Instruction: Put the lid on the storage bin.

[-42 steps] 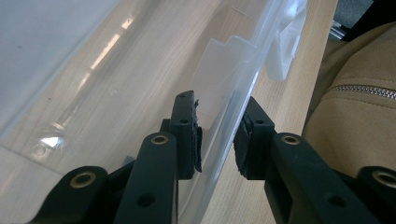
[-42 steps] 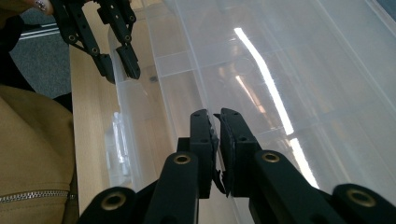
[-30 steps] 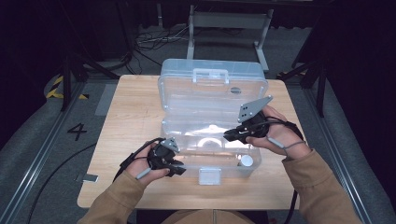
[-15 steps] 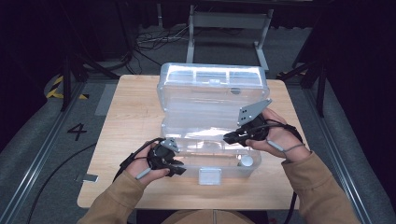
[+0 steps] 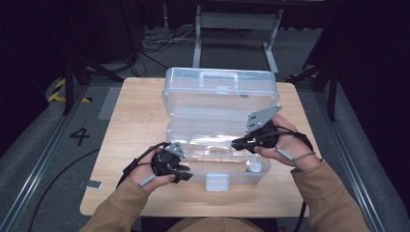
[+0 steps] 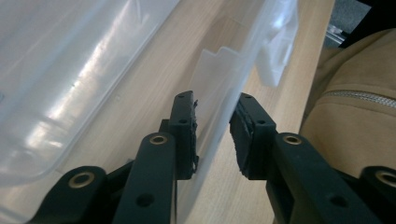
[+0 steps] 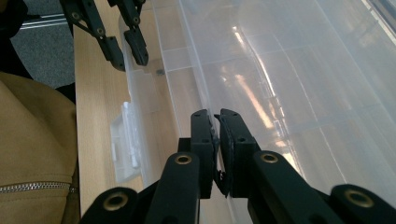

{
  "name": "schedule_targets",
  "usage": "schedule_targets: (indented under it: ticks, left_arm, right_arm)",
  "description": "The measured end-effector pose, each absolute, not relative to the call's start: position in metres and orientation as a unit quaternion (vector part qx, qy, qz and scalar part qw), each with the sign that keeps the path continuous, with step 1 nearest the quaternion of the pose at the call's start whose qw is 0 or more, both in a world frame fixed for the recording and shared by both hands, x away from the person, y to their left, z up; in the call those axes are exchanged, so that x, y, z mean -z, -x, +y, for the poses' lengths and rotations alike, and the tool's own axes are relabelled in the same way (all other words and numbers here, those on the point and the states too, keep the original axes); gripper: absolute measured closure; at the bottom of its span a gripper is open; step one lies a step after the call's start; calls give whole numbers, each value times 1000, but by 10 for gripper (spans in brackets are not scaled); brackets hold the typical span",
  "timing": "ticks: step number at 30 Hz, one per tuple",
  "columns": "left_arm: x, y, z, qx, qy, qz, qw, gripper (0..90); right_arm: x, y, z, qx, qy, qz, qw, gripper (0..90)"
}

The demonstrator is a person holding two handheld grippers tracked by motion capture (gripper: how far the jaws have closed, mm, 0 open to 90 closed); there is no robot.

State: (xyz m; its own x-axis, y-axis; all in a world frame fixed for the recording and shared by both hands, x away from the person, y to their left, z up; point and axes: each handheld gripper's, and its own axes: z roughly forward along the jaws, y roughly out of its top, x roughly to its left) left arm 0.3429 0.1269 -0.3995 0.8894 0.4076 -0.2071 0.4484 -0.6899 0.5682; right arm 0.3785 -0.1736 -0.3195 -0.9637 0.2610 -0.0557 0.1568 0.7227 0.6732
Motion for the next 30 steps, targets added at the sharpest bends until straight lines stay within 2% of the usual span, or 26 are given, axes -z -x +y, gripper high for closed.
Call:
schedule_targets:
  ticks: [11,18,30]
  left_arm:
    - [384,-341,139,36,-912,236,332,723]
    - [367,-338,148,35,-903,232,360,710]
    - [342,-342,171,31,-880,238,410,750]
  right_arm:
    - [320,-379,-174,-359,-114,924,70,848]
    - [321,-379,-175,-362,-114,922,70,848]
    - [322,-379,-176,-367,-116,921,67,847]
